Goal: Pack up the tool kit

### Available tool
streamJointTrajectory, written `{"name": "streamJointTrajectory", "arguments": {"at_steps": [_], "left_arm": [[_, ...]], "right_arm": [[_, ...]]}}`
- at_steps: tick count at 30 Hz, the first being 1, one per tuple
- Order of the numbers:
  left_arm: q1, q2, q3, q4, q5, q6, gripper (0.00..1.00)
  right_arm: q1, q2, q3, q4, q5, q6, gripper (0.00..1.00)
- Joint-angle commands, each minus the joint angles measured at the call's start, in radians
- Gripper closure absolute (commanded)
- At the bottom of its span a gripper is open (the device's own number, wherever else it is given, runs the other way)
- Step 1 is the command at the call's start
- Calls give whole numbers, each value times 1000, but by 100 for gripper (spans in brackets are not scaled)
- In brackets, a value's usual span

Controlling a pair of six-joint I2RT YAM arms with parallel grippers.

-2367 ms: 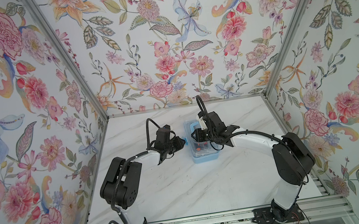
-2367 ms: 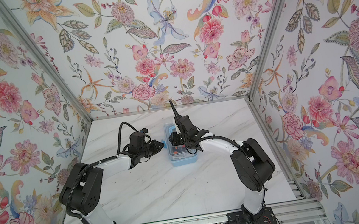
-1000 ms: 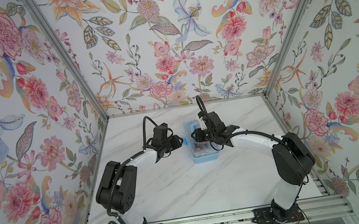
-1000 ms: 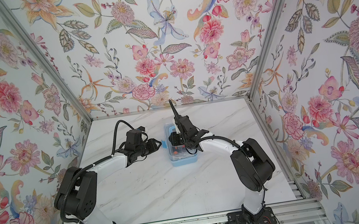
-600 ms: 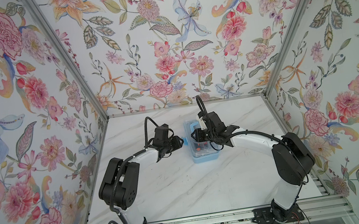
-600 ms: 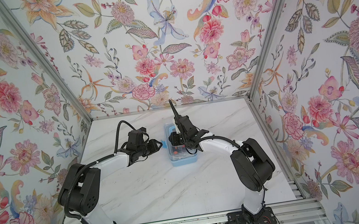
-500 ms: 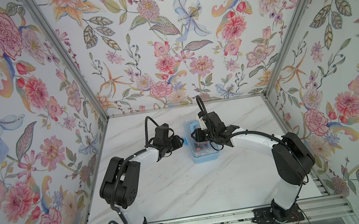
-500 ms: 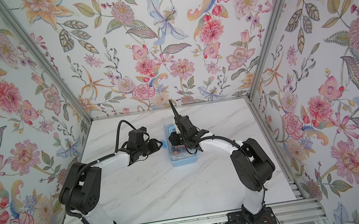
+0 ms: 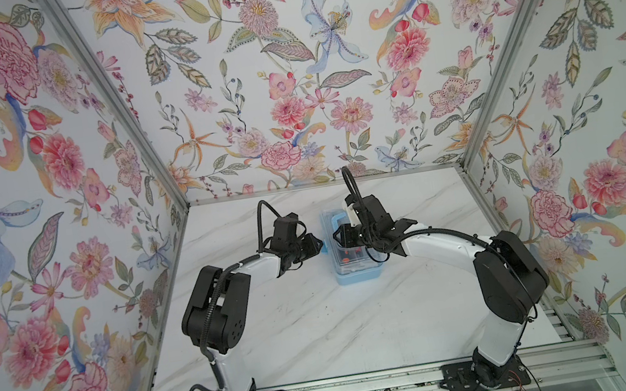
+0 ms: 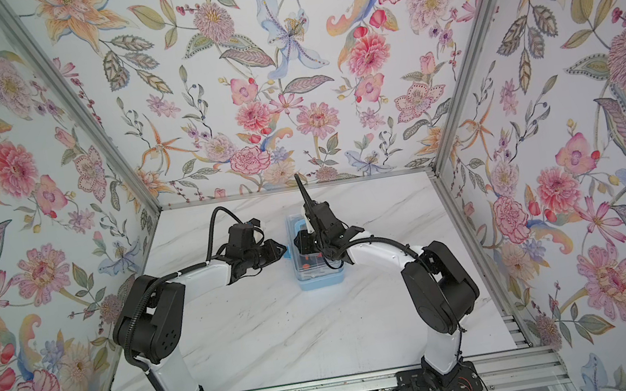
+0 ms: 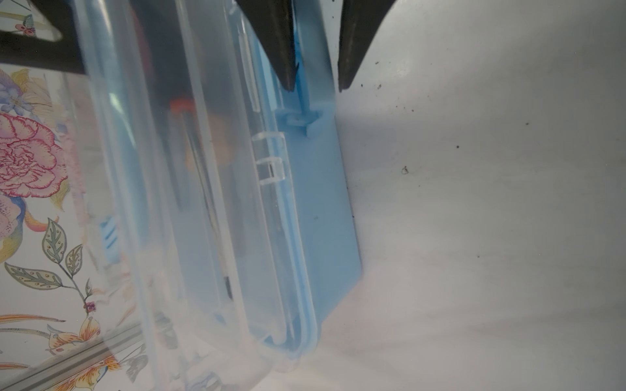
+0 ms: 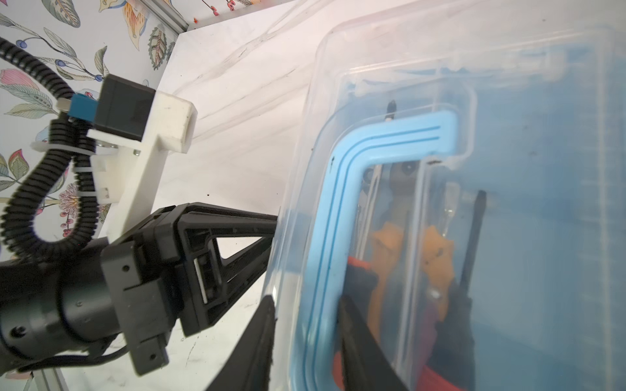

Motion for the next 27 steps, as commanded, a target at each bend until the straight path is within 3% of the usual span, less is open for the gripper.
{"name": "streamJointTrajectory", "arguments": {"at_steps": [1, 7, 9, 27], "left_arm": [[-6, 23, 35, -5, 26, 4, 77], [-6, 7, 37, -39, 20, 19, 84], [-6, -7, 36, -46, 15, 19, 92], [-1, -78, 96, -139, 10, 35, 92]], "right_arm": [[29, 59, -20, -62, -51, 18, 67], [26, 58, -18, -63, -48, 19, 67], [27, 58, -17, -62, -48, 17, 67], [24, 50, -14, -53, -52, 12, 67]]}}
